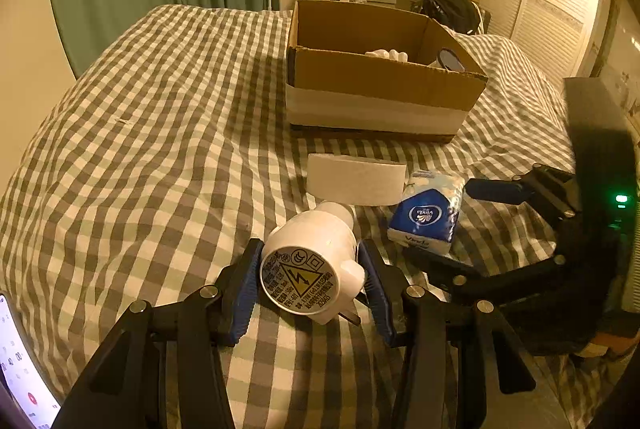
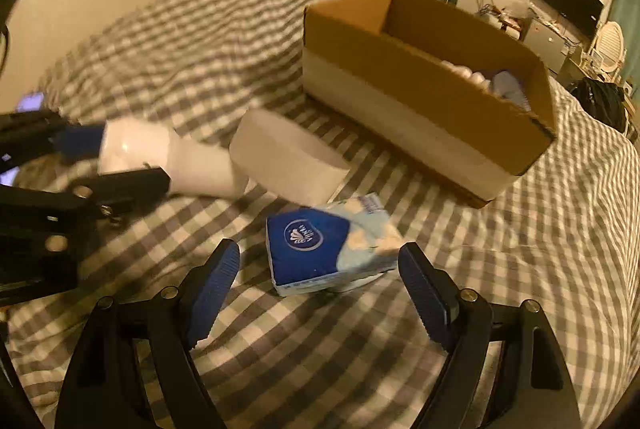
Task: Organize objects
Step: 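Grasp the Vinda tissue pack with the right gripper while the left holds the plug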
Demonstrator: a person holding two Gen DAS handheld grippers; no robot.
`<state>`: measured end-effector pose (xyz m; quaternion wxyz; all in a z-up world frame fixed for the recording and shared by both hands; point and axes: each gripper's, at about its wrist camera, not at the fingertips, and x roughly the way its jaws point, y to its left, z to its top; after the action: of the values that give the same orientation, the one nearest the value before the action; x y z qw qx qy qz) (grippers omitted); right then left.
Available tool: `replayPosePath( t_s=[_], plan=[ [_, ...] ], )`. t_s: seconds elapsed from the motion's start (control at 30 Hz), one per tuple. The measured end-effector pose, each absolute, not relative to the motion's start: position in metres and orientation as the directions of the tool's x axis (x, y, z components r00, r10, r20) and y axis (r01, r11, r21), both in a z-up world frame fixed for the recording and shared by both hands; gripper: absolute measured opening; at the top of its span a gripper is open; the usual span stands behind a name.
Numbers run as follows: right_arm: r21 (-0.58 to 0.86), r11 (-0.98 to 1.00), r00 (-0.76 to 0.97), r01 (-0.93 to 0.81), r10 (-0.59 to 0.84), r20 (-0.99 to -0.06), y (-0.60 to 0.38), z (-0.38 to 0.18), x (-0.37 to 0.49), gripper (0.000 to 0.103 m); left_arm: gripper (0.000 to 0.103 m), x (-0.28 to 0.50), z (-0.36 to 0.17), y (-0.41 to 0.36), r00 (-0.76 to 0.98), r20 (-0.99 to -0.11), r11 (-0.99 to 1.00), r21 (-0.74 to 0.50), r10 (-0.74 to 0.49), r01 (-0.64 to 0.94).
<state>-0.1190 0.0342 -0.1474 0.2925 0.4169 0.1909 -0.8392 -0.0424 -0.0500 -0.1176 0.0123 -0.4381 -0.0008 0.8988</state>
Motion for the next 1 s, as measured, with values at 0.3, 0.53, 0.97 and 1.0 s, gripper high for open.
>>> replayPosePath(
  t_s=[0.3,0.53,0.97,1.0],
  plan=[
    [-0.074,-0.776,-0.451,0.627,-0.284,-0.846,0.036,-0.162,-0.129,0.049,0.049,-0.036,-0.118,-0.049,-0.617,-0.786,-1.0,-0.008,0.025,-0.029],
    [-0.07,-0.784,-0.481,0.617,-0.305,-0.822,0.04,-0.152,-0.124,0.036,0.049,-0.031,-0.117,-0.047,-0.617,-0.787,-0.999,-0.009,0.028,-0.034],
    [-0.052,-0.792,-0.536,0.608,-0.362,-0.763,0.058,-0.121,-0.105,0.028,0.049,-0.027,-0.107,-0.046,-0.624,-0.78,-0.999,-0.023,0.045,-0.042],
    [-0.048,-0.794,-0.539,0.607,-0.366,-0.758,0.06,-0.118,-0.104,0.028,0.049,-0.027,-0.106,-0.045,-0.626,-0.779,-0.999,-0.024,0.046,-0.043]
  ],
)
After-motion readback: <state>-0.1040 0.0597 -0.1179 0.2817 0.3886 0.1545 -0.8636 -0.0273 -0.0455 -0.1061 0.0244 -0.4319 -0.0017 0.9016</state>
